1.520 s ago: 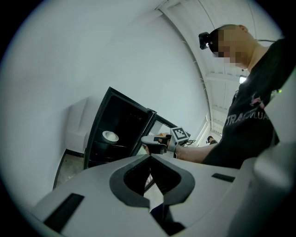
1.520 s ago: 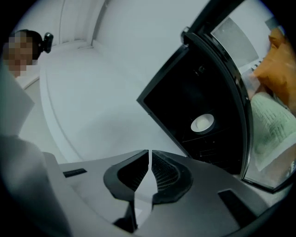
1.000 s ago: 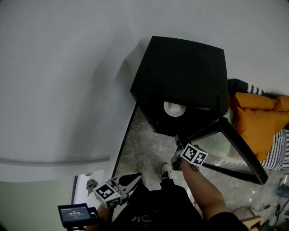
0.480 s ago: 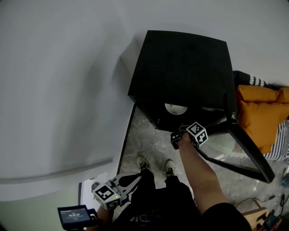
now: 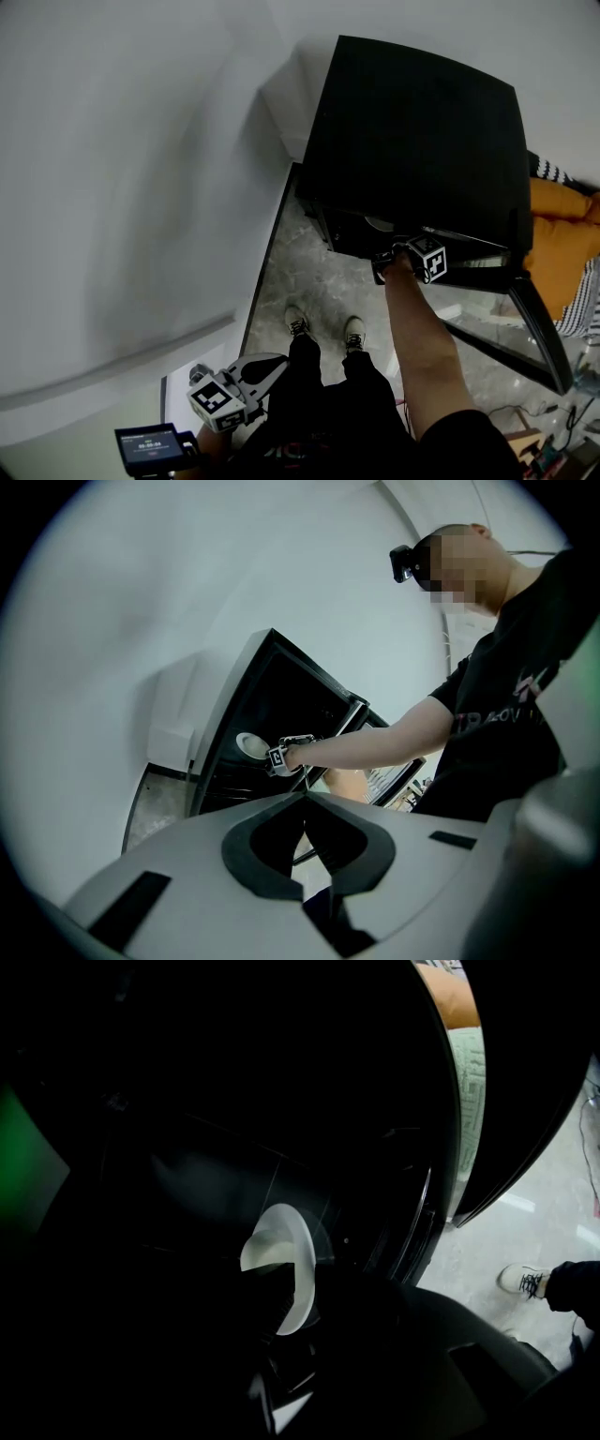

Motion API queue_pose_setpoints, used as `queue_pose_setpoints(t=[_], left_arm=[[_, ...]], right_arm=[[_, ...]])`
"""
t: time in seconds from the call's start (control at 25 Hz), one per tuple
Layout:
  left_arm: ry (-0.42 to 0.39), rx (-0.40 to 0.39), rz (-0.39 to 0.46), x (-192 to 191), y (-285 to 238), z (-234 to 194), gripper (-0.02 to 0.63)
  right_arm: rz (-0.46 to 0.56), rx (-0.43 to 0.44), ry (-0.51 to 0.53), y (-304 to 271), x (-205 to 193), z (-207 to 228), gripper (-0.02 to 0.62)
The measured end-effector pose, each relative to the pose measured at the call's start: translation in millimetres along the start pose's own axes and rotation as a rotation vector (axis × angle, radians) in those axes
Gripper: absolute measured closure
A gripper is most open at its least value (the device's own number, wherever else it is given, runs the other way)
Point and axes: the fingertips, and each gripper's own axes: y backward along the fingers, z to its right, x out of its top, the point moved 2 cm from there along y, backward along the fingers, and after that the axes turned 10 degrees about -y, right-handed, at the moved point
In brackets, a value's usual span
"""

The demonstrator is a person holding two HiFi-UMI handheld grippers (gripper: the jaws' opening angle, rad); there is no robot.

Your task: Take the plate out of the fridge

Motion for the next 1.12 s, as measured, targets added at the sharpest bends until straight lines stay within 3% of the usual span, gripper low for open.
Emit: queue_pose_setpoints(t=[0.16,0.36,1.12], left_arm=[[0.059,-0.007,0.072,8.6,-0.5,-4.8,0.601],[0.05,-0.013,0.002,-3.5,1.2,-7.7,0.601],[0.016,-0.024,0.001,-7.3,-0.3,13.2,0.601]], right_arm=[[-0.003,0.035,-0.015,9.8,-7.3,-6.6,0.545],[-0.008,0.082,-0.032,22.3,-16.9,-16.9,0.545],[0.001,0.164,-0.1,54.0,-42.7,-17.7,0.565]])
